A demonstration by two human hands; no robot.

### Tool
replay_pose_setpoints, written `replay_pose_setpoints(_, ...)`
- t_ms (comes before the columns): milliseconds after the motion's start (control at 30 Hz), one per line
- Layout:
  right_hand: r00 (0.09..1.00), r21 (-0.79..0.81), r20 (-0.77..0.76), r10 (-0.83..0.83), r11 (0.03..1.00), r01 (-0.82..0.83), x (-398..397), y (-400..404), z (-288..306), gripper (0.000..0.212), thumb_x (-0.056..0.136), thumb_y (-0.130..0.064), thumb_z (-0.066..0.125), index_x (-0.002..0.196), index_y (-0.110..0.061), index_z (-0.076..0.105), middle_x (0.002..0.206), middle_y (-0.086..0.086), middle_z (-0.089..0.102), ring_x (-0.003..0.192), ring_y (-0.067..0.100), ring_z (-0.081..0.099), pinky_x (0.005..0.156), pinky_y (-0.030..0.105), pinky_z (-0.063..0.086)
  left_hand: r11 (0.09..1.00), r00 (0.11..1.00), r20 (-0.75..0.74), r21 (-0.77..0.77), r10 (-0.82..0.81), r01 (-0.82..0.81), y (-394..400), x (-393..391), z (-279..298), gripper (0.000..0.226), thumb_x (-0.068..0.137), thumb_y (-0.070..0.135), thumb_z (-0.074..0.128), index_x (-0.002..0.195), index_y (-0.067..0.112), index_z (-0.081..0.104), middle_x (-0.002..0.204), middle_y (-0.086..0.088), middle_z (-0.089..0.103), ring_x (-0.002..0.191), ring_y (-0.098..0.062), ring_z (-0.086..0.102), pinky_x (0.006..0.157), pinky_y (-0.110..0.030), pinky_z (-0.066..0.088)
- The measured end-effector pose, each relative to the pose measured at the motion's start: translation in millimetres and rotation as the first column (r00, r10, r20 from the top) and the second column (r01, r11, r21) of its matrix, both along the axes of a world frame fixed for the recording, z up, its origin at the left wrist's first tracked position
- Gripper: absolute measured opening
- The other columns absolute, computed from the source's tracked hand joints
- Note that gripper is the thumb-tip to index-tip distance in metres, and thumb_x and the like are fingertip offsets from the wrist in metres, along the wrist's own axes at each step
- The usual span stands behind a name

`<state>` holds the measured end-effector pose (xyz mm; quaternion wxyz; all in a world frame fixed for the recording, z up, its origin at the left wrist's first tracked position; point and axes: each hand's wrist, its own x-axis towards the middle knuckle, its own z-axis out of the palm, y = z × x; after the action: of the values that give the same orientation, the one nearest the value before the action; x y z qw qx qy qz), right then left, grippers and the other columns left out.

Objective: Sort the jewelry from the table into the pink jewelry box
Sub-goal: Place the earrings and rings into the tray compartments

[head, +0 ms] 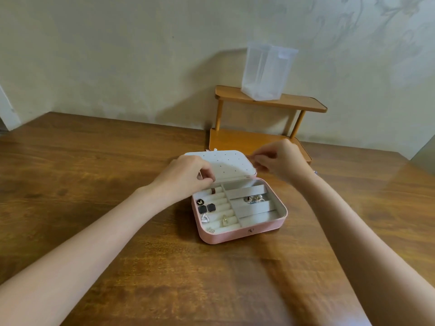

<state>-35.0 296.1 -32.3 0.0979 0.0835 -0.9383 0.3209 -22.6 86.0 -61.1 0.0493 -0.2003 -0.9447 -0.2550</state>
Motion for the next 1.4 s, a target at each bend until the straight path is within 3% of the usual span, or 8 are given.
replay_pose_setpoints(233, 0.948, 0.090, -0.100, -0.302, 0.946, 0.311, -25, 59, -4, 0.033, 0.089, 0.009, 0.042, 0.099, -0.003, 0.071, 0.102, 0.018, 0.067, 0.091, 0.029, 0.063, 0.086, 0.035, 0.051, 0.994, 0.994, 0.045, 0.025, -0.103, 0.102, 38, -17, 5, 0.018, 0.090, 0.012, 0.054, 0.095, 0.020, 0.070, 0.095, 0.007, 0.065, 0.079, 0.000, 0.055, 0.067, -0.011, 0.041)
replay_pose_setpoints(367, 0.969, 0.325, 0.052, -0.240, 0.922, 0.211, -42, 65, -30, 0.034, 0.091, 0.005, 0.046, 0.116, -0.009, 0.065, 0.120, 0.015, 0.061, 0.108, 0.030, 0.057, 0.090, 0.033, 0.047, 0.992, 0.990, 0.063, 0.008, -0.127, 0.127, 49, -24, 3, 0.020, 0.091, 0.011, 0.053, 0.097, 0.020, 0.069, 0.097, 0.006, 0.065, 0.085, -0.004, 0.056, 0.070, -0.012, 0.042)
replay_pose_setpoints(533, 0.980, 0.386, 0.054, -0.191, 0.909, 0.155, -49, 73, -54, 0.024, 0.088, -0.003, 0.056, 0.108, -0.009, 0.068, 0.110, 0.014, 0.064, 0.098, 0.028, 0.060, 0.087, 0.034, 0.050, 0.992, 0.990, 0.070, 0.011, -0.123, 0.122, 53, -26, 1, 0.021, 0.091, 0.010, 0.052, 0.097, 0.020, 0.070, 0.100, 0.003, 0.067, 0.086, -0.005, 0.058, 0.078, -0.024, 0.050)
replay_pose_setpoints(800, 0.970, 0.085, -0.011, -0.244, 0.966, 0.244, -25, 75, -29, 0.011, 0.086, -0.005, 0.063, 0.091, -0.005, 0.072, 0.087, 0.009, 0.068, 0.075, 0.014, 0.057, 0.066, 0.017, 0.046, 0.986, 0.993, 0.023, 0.122, -0.116, 0.112, 60, -19, 9, 0.021, 0.091, 0.010, 0.053, 0.093, 0.021, 0.070, 0.092, 0.013, 0.063, 0.080, 0.003, 0.055, 0.086, -0.016, 0.042)
replay_pose_setpoints(900, 0.989, -0.335, 0.141, -0.045, 0.938, 0.090, -4, 54, -4, 0.005, 0.084, -0.006, 0.065, 0.082, -0.006, 0.069, 0.078, 0.004, 0.066, 0.070, 0.012, 0.061, 0.059, 0.012, 0.050, 0.941, 0.988, 0.120, 0.335, -0.098, 0.052, 64, -14, 13, 0.013, 0.089, 0.014, 0.059, 0.087, 0.023, 0.068, 0.085, 0.016, 0.065, 0.077, 0.004, 0.061, 0.079, -0.014, 0.045)
replay_pose_setpoints(1000, 0.974, -0.561, 0.165, 0.152, 0.827, -0.034, 13, 27, 8, 0.005, 0.082, -0.001, 0.064, 0.080, -0.003, 0.069, 0.079, 0.008, 0.068, 0.072, 0.013, 0.066, 0.070, 0.020, 0.056, 0.762, 0.915, 0.371, 0.636, -0.158, -0.126, 65, -4, 21, 0.011, 0.084, 0.012, 0.066, 0.094, 0.015, 0.068, 0.087, -0.004, 0.072, 0.081, -0.013, 0.070, 0.080, -0.026, 0.055)
replay_pose_setpoints(1167, 0.967, -0.595, 0.103, 0.232, 0.794, -0.127, 25, 5, 7, 0.006, 0.082, 0.001, 0.064, 0.080, -0.001, 0.069, 0.078, 0.010, 0.069, 0.070, 0.014, 0.066, 0.069, 0.020, 0.056, 0.645, 0.900, 0.426, 0.714, -0.089, -0.274, 54, 11, 27, 0.005, 0.082, 0.010, 0.068, 0.087, 0.011, 0.068, 0.090, -0.008, 0.072, 0.079, -0.013, 0.071, 0.074, -0.022, 0.057)
replay_pose_setpoints(1400, 0.975, -0.432, 0.027, 0.219, 0.882, -0.187, 32, -22, 8, 0.009, 0.080, 0.002, 0.067, 0.082, -0.006, 0.069, 0.078, 0.007, 0.069, 0.068, 0.014, 0.063, 0.070, 0.027, 0.055, 0.495, 0.825, 0.551, 0.756, -0.125, -0.429, 36, 21, 34, 0.004, 0.082, 0.001, 0.064, 0.082, 0.003, 0.068, 0.095, -0.015, 0.070, 0.075, -0.014, 0.071, 0.069, -0.019, 0.057)
